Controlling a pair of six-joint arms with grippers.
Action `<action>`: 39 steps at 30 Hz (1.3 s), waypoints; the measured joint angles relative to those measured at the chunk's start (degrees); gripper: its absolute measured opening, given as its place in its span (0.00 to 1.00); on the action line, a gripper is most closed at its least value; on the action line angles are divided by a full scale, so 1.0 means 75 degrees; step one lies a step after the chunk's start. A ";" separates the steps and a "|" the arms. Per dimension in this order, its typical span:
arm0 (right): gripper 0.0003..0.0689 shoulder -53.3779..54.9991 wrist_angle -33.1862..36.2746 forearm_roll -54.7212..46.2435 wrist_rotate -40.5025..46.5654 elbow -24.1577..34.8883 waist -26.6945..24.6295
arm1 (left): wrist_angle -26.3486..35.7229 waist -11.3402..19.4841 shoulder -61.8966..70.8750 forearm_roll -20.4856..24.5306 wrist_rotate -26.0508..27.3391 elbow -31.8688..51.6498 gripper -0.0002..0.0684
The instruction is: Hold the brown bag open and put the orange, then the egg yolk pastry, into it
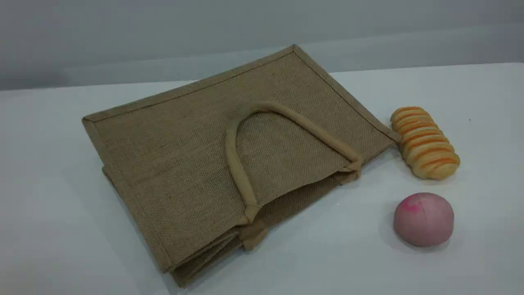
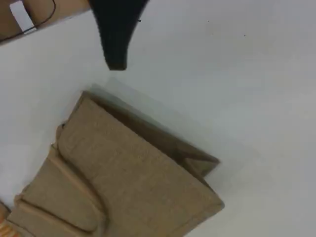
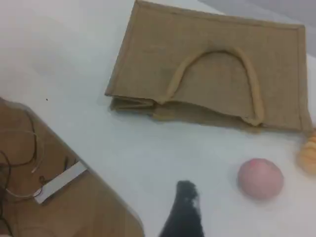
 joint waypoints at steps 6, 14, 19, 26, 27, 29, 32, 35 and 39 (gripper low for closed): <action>0.79 0.0000 0.0009 -0.0021 0.0000 0.0000 0.0000 | -0.0200 0.0000 0.0000 -0.0007 0.0043 0.0000 0.74; 0.79 0.0000 0.0016 -0.0040 0.0000 0.0000 0.0000 | -0.0835 0.0000 0.0000 -0.0021 0.0240 0.0000 0.74; 0.79 0.0000 0.0016 -0.0040 0.0000 0.0000 0.0000 | -0.0848 0.0000 0.0000 0.0306 0.0157 0.0298 0.74; 0.79 0.0000 0.0016 -0.0040 0.0000 0.0000 0.0000 | -0.0959 0.0000 0.0000 0.1020 -0.1031 0.0296 0.74; 0.79 0.0000 0.0016 -0.0040 0.0000 0.0000 0.0000 | -0.0959 0.0000 0.0000 0.1140 -0.1156 0.0296 0.74; 0.79 0.0000 0.0016 -0.0040 0.0000 0.0000 0.0000 | -0.0952 0.0000 0.0000 0.1208 -0.1186 0.0296 0.74; 0.79 0.0000 0.0016 -0.0040 0.0000 0.0000 0.0000 | -0.0945 0.0000 0.0000 0.1198 -0.1186 0.0296 0.74; 0.79 0.0000 0.0016 -0.0040 0.0000 0.0000 0.0000 | -0.0945 0.0000 0.0000 0.1198 -0.1180 0.0296 0.74; 0.79 0.0000 0.0016 -0.0040 0.0007 0.0000 0.0000 | -0.0945 0.0000 0.0000 0.1198 -0.1180 0.0296 0.74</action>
